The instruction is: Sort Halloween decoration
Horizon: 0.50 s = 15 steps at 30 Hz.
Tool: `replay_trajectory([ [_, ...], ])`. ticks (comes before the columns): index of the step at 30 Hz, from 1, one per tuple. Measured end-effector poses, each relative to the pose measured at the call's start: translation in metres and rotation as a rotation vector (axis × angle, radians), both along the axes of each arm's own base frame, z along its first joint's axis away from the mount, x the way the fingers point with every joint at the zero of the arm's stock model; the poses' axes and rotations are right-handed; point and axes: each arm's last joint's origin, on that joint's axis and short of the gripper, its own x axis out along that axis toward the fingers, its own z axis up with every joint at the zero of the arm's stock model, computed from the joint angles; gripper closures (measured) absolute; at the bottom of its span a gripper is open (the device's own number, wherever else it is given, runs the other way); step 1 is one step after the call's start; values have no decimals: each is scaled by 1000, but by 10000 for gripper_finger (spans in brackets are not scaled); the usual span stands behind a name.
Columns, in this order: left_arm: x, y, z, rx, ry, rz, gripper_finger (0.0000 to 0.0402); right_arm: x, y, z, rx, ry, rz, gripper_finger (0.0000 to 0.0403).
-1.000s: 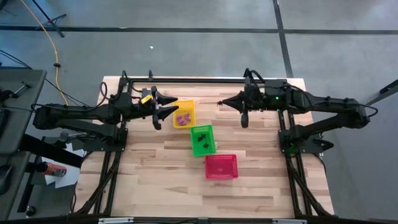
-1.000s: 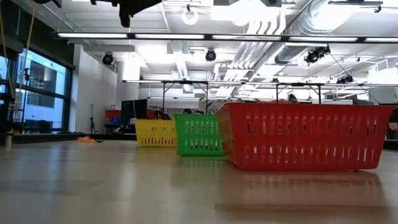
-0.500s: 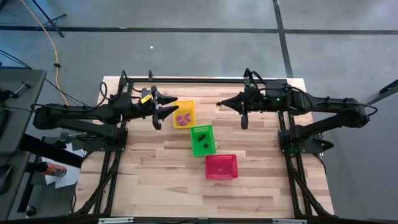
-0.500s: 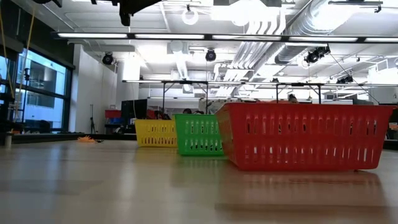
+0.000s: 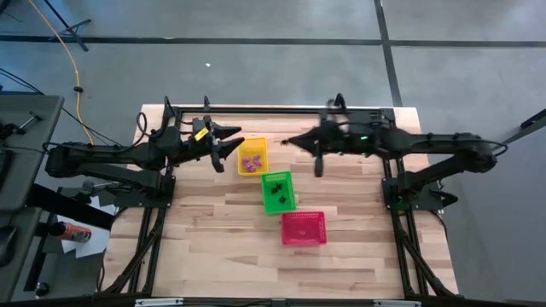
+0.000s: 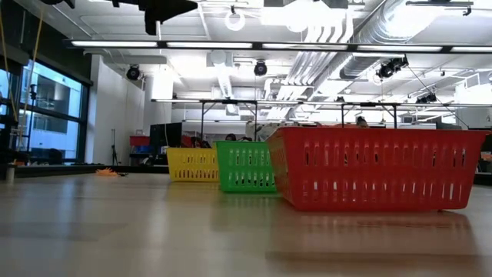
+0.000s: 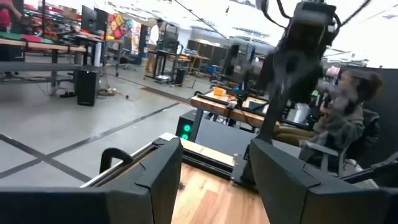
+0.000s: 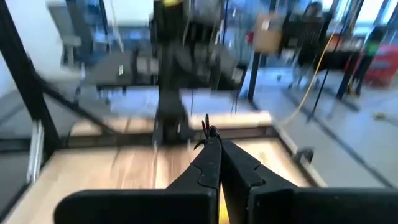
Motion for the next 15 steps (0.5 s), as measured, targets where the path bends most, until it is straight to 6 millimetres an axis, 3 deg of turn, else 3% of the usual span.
replay_trajectory([
  [8,0,0,0,-1,4,1,222,53,2,-81,121,368,139,403],
  [15,0,0,-1,-1,9,1,222,84,1,-155,141,622,107,403],
])
